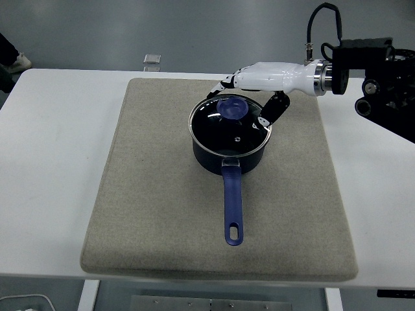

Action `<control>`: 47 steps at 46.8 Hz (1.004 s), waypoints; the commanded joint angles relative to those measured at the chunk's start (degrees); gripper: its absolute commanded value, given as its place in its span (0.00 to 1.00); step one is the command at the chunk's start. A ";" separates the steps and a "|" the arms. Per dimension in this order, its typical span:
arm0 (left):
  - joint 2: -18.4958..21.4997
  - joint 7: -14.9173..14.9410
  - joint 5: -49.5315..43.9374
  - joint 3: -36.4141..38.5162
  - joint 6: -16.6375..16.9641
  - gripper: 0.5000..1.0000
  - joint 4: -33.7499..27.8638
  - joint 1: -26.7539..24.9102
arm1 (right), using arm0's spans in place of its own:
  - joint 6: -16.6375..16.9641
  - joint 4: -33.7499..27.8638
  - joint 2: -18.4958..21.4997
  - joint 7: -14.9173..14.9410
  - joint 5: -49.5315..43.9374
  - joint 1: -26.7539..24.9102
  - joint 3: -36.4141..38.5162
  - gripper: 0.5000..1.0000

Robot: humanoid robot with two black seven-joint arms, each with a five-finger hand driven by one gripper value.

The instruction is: Lift the pot lid and place it to the right of the pot.

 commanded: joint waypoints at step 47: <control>0.00 0.00 0.05 0.00 0.00 1.00 0.00 0.00 | -2.42 -3.74 2.39 0.79 -2.39 -1.33 -0.18 0.82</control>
